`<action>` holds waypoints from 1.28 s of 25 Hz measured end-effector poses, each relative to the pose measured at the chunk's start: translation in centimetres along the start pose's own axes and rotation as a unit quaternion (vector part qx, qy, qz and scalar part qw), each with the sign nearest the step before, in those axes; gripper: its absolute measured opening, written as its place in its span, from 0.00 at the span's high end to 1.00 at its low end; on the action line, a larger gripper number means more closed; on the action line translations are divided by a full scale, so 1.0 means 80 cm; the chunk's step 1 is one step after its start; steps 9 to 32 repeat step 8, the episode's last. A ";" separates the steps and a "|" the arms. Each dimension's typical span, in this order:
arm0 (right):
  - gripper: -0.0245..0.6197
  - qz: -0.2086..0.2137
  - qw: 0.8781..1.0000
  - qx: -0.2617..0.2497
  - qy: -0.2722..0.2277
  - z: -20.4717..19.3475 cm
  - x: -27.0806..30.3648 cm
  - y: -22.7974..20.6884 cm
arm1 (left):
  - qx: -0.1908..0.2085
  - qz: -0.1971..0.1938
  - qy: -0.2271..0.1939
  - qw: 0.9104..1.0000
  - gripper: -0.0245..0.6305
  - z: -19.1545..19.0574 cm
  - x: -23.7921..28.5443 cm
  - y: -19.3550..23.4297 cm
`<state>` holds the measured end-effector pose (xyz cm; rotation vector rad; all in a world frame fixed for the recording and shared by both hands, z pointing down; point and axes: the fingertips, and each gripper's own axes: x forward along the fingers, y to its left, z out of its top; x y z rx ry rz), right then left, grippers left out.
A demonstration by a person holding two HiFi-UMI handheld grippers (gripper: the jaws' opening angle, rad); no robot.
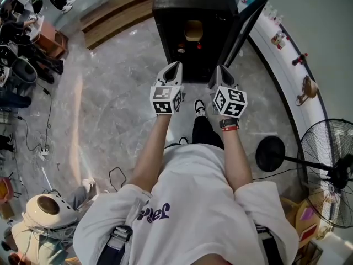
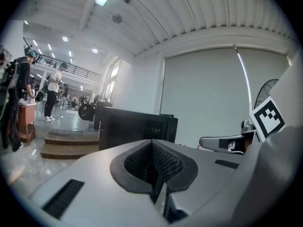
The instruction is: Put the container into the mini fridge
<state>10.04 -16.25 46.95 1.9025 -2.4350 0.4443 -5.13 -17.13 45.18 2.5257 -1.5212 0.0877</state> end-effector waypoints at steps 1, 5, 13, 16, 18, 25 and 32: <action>0.94 0.002 1.000 0.000 0.001 -0.002 -0.001 -0.002 | -0.006 -0.001 0.001 1.000 0.93 -0.003 0.001 -0.002; 0.94 0.010 1.000 0.005 0.025 -0.028 0.017 -0.013 | -0.038 0.007 0.024 0.999 0.93 -0.036 0.013 0.005; 0.94 0.014 0.998 0.024 0.064 -0.073 0.041 -0.021 | -0.064 0.018 0.071 0.995 0.93 -0.090 0.022 0.022; 0.94 0.014 0.998 0.024 0.064 -0.073 0.041 -0.021 | -0.064 0.018 0.071 0.995 0.93 -0.090 0.022 0.022; 0.94 0.014 0.998 0.024 0.064 -0.073 0.041 -0.021 | -0.064 0.018 0.071 0.995 0.93 -0.090 0.022 0.022; 0.94 0.014 0.998 0.024 0.064 -0.073 0.041 -0.021 | -0.064 0.018 0.071 0.995 0.93 -0.090 0.022 0.022; 0.94 0.014 0.998 0.024 0.064 -0.073 0.041 -0.021 | -0.064 0.018 0.071 0.995 0.93 -0.090 0.022 0.022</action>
